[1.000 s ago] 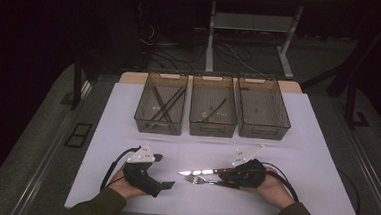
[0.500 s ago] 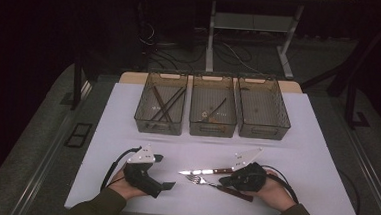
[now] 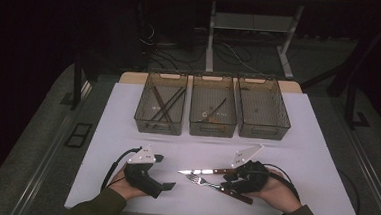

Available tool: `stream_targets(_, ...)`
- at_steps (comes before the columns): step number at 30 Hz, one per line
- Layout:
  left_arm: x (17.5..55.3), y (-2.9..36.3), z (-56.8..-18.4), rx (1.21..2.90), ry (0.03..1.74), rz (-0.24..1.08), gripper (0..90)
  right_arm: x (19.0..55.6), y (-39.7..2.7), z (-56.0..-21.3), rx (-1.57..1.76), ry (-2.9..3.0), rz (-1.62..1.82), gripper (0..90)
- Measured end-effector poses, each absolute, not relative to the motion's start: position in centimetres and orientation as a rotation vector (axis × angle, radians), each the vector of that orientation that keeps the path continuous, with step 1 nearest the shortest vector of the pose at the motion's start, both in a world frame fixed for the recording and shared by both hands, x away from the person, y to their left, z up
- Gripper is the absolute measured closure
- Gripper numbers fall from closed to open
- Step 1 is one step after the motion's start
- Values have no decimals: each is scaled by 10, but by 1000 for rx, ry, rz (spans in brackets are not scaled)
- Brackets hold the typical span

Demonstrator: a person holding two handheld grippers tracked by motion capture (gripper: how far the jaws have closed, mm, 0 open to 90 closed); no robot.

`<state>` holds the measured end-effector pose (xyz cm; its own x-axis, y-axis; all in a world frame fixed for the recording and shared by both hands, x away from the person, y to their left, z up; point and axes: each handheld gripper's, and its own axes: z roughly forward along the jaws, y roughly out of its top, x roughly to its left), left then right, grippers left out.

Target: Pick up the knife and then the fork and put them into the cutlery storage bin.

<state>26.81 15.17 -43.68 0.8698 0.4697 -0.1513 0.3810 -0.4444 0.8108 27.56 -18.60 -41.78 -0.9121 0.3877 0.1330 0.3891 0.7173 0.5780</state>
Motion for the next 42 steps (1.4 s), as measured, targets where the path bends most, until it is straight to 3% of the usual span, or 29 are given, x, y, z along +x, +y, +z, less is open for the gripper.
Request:
stream_targets(8, 268, 152, -437, 2086, 617, 118, 0, 269, -172, -420, -631, -2961, -842, 652)
stream_targets(22, 268, 152, -438, 2093, 613, 119, 0, 260, -171, -432, -452, -3085, -840, 763)
stream_targets(42, 268, 152, -437, 2090, 617, 120, 0, 266, -184, -426, -526, -3022, -964, 774)
